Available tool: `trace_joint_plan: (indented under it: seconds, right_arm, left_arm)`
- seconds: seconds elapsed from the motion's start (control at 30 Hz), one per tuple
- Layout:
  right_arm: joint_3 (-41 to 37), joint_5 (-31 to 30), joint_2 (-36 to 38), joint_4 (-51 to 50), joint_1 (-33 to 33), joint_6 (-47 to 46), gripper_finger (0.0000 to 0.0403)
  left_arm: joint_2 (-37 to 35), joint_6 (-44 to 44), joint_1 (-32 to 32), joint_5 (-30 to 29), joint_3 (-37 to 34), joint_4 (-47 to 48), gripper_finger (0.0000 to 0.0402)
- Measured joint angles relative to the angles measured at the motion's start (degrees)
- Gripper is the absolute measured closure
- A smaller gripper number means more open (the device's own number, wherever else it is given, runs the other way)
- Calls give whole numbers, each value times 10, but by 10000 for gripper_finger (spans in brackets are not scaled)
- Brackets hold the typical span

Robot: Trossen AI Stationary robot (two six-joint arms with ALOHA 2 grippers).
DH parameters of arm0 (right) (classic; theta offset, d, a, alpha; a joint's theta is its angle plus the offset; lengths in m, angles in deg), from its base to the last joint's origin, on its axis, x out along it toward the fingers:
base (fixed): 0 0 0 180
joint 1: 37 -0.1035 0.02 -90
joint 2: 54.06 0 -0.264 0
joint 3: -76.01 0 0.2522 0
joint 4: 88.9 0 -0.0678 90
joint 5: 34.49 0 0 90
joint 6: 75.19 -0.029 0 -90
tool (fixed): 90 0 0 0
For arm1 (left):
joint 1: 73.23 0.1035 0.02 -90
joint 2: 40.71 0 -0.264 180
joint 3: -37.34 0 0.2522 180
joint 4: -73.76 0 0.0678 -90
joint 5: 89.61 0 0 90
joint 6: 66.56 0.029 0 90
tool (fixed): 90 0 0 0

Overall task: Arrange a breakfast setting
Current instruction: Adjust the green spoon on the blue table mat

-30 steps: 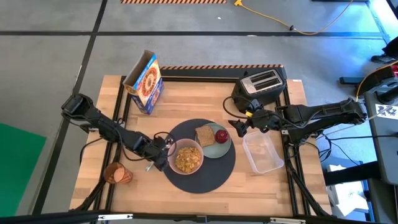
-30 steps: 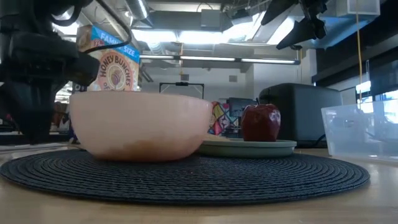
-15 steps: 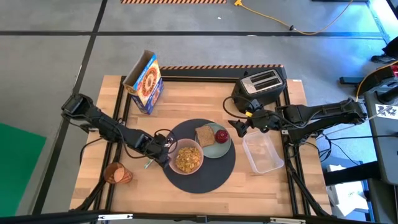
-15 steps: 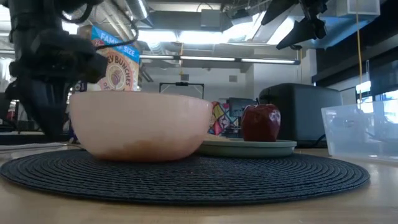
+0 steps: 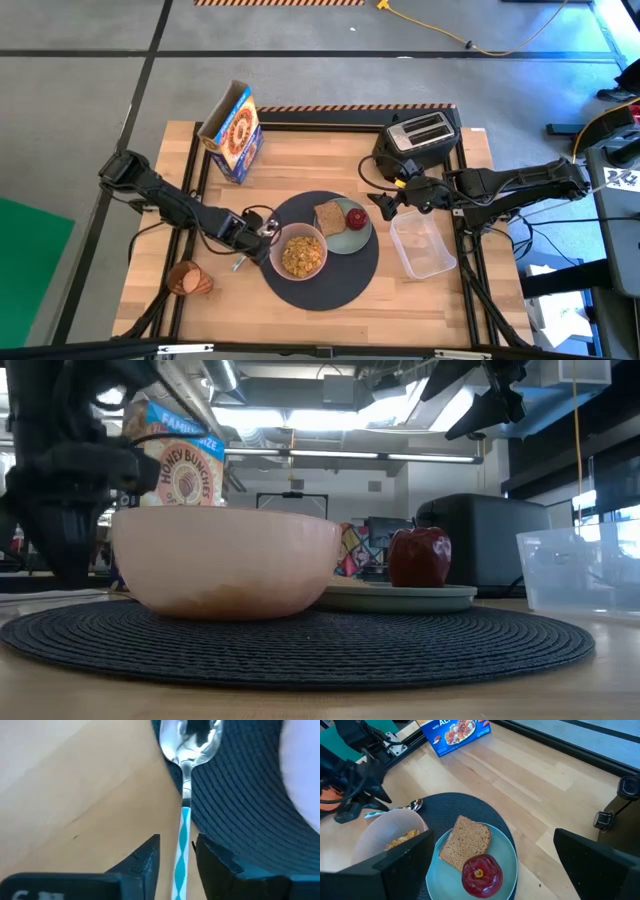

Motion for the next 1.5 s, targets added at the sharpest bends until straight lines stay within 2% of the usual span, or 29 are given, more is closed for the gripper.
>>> trace_joint_plan:
  seconds: [0.17, 0.33, 0.53, 0.67, 0.87, 1.03, 1.1, 1.5]
  right_arm:
    - [0, 0, 0, 0, 0, -4, 6]
    - [0, 0, 0, 0, 0, -4, 6]
    - [0, -5, 0, 0, 0, -5, 6]
    - [0, -4, 0, 1, 0, -5, 6]
    - [0, 0, 0, 0, 0, 4, 6]
    - [0, 0, 0, 0, 0, 18, 6]
    - [0, 0, 0, 0, 0, 26, 6]
    - [0, 0, 0, -5, 0, 40, 6]
  left_arm:
    - [4, -6, 2, 6, -35, -52, 270]
    - [6, -16, 2, 6, -37, -59, 279]
    - [23, -111, 3, 6, -37, -52, 342]
    - [24, -142, 3, 3, -37, -59, 382]
    - [22, -198, 4, -21, -2, -68, 374]
    - [22, -246, 6, -110, 28, -71, 374]
    - [22, -263, 10, -126, 28, -69, 376]
    - [81, -283, 16, -98, 28, -123, 369]
